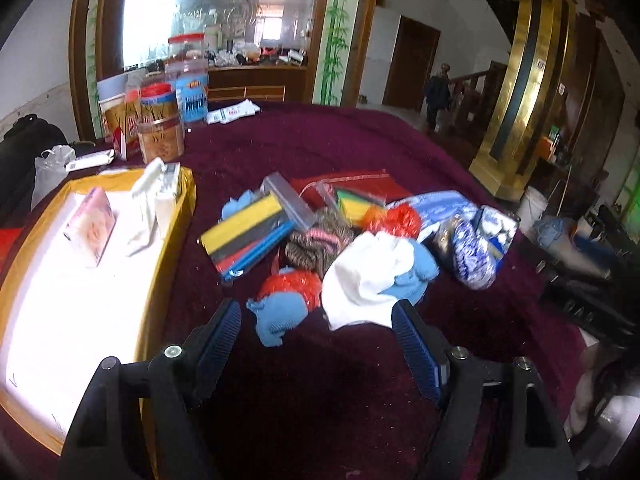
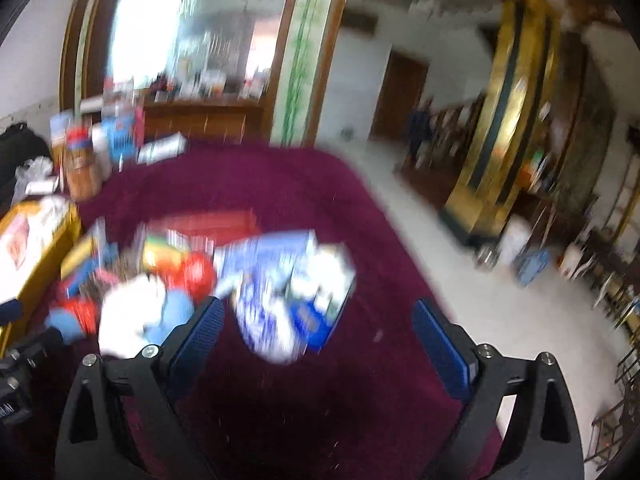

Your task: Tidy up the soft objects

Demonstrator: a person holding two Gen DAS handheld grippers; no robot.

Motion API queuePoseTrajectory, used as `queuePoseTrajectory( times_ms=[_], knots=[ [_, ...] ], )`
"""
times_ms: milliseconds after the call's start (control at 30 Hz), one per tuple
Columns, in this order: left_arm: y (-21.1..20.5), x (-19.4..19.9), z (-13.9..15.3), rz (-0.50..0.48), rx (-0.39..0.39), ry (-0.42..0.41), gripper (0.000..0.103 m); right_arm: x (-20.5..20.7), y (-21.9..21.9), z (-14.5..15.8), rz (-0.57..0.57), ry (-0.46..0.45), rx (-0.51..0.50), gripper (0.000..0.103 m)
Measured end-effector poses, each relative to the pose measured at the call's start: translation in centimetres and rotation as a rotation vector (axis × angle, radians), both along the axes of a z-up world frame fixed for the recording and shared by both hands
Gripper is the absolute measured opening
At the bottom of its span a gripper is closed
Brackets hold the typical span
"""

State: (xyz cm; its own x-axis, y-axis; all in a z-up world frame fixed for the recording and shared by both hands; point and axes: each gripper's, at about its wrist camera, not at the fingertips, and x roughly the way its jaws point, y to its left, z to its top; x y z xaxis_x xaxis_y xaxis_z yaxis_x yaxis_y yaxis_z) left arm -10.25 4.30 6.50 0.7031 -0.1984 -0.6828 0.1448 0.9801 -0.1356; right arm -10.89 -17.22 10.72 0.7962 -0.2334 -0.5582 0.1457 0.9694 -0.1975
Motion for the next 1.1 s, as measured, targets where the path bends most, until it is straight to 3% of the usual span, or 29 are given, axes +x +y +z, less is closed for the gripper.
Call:
queuePoseTrajectory(
  times_ms=[100, 167, 333, 433, 533, 733, 867, 1100],
  knots=[
    [-0.2, 0.5, -1.0, 0.024, 0.031, 0.025, 0.081, 2.6, -1.6, -3.7, 0.031, 0.193, 0.103, 0.094],
    [-0.3, 0.7, -1.5, 0.044, 0.056, 0.033, 0.081, 4.1, -2.6, -5.8, 0.042, 0.275, 0.165, 0.094],
    [-0.5, 1.4, -2.4, 0.082, 0.107, 0.048, 0.081, 7.1, -5.0, -9.1, 0.044, 0.401, 0.306, 0.096],
    [-0.8, 2.3, -3.0, 0.109, 0.130, 0.074, 0.081, 7.9, -5.0, -9.2, 0.059, 0.406, 0.301, 0.103],
    [-1.1, 3.5, -3.8, 0.135, 0.161, 0.099, 0.081, 8.6, -3.7, -9.6, 0.113, 0.420, 0.176, 0.103],
    [-1.3, 5.3, -5.5, 0.136, 0.161, 0.182, 0.081, 8.0, -3.8, -9.6, 0.164, 0.356, 0.182, 0.103],
    [-0.7, 6.3, -6.2, 0.157, 0.122, 0.249, 0.102, 8.0, -3.9, -9.6, 0.167, 0.347, 0.183, 0.103],
    [-1.1, 6.1, -6.2, 0.160, 0.127, 0.250, 0.102, 7.9, -3.9, -9.6, 0.167, 0.347, 0.183, 0.103]
  ],
)
